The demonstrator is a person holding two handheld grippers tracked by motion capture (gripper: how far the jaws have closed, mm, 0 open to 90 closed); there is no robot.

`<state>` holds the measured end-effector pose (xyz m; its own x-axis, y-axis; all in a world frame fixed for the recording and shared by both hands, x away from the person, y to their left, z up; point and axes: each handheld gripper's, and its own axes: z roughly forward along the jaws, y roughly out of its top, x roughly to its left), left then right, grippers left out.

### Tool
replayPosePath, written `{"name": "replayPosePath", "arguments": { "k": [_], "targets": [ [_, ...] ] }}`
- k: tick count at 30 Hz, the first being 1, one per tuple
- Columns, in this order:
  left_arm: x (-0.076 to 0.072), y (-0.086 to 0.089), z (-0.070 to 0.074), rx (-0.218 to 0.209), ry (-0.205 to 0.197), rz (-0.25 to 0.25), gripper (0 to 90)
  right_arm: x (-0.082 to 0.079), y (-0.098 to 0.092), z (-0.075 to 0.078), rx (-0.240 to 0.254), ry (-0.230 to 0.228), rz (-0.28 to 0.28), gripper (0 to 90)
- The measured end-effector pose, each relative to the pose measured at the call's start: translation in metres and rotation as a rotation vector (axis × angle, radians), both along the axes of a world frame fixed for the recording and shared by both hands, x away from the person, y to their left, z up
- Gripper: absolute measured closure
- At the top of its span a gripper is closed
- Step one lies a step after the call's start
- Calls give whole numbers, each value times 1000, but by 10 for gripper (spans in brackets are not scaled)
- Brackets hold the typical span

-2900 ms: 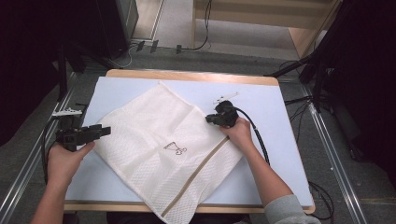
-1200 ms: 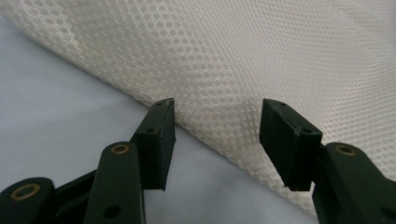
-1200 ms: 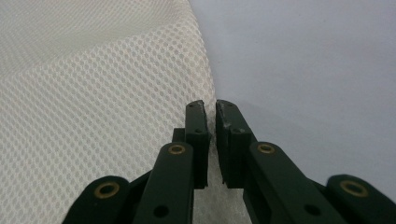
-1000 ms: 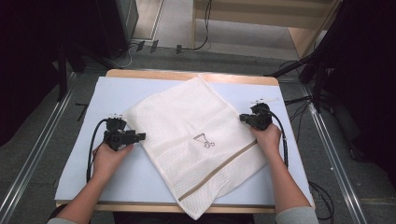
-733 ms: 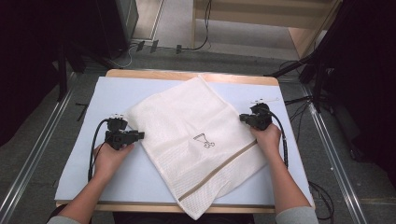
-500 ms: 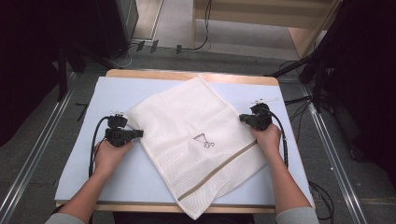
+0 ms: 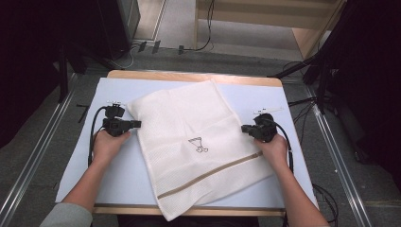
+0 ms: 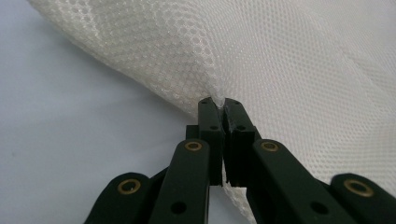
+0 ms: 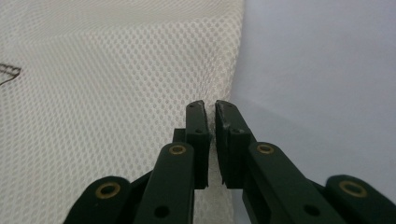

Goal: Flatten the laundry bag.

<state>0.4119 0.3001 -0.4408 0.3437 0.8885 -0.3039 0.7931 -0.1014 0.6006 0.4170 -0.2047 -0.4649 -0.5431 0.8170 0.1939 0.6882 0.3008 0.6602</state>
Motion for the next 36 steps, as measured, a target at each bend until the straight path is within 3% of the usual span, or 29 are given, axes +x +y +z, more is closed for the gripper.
{"name": "replayPosePath", "arguments": {
  "k": [12, 19, 22, 25, 28, 31, 36],
  "targets": [
    [23, -1, 4, 0, -4, -12, 883, -52, 9, 1, 10, 6, 60, 850],
    [27, -3, 3, -13, -12, -16, 873, -75, 20, -1, -4, 8, 103, 836],
    [27, -1, 4, -25, 0, -14, 833, -75, 20, 0, -11, -2, 112, 811],
    [26, 0, 5, -32, 5, -19, 708, -73, 17, 0, 9, -2, 110, 754],
    [19, -2, 9, 13, -14, -28, 609, -72, 13, 3, 7, -35, 110, 639],
    [13, -3, 11, 29, -19, -37, 571, -71, 13, 5, 2, -43, 99, 565],
    [-5, 0, 21, -16, -54, -42, 525, -68, 12, 8, 22, -64, 97, 505]
  ]
}}
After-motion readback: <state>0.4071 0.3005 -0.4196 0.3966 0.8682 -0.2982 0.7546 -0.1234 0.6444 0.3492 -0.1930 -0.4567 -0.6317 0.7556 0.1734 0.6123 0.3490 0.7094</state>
